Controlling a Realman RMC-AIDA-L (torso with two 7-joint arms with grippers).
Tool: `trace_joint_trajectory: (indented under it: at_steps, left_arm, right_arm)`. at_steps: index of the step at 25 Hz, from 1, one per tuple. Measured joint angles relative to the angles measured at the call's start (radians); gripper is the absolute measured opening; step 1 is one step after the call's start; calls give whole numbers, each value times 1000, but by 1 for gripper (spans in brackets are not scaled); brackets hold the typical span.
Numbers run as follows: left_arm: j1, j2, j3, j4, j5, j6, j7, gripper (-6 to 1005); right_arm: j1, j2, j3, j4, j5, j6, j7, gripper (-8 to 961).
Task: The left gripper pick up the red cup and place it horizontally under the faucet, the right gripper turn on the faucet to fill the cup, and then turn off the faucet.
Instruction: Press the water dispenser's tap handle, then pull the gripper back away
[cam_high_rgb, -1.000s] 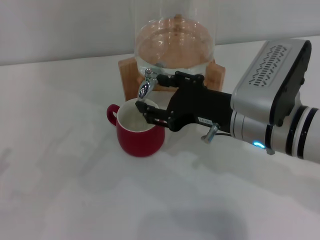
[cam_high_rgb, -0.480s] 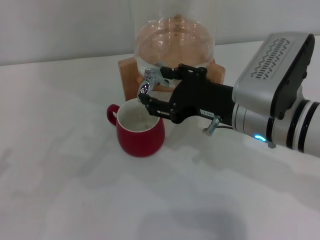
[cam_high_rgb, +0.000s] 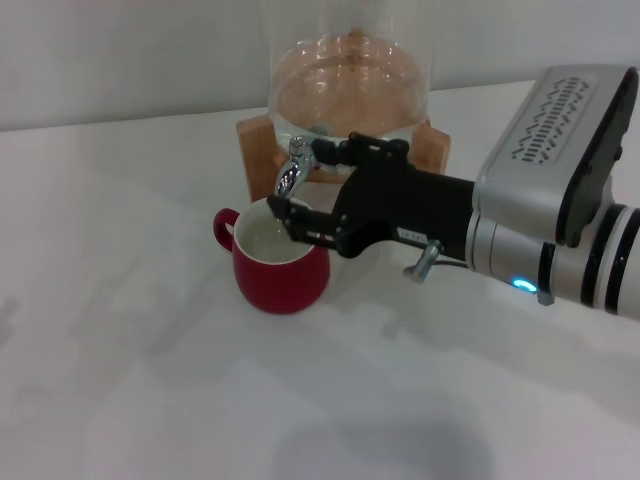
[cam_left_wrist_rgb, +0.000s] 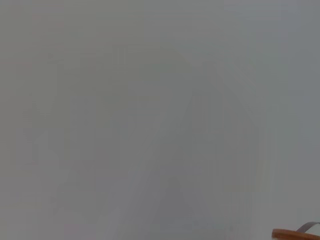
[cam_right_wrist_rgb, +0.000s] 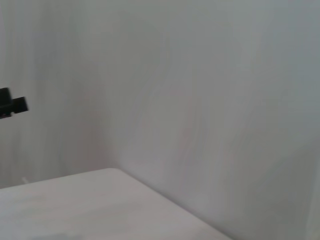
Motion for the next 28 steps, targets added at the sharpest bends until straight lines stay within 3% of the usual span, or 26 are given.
trace_joint_trajectory:
  at_steps: [14, 28]
  left_arm:
    - [-6, 0, 4, 0, 0, 4, 0, 861]
    - [-3, -1, 3, 0, -2, 4, 0, 861]
  right_arm:
    - [42, 4, 0, 77, 9, -14, 1, 735]
    - [33, 2, 10, 60, 11, -11, 4, 736]
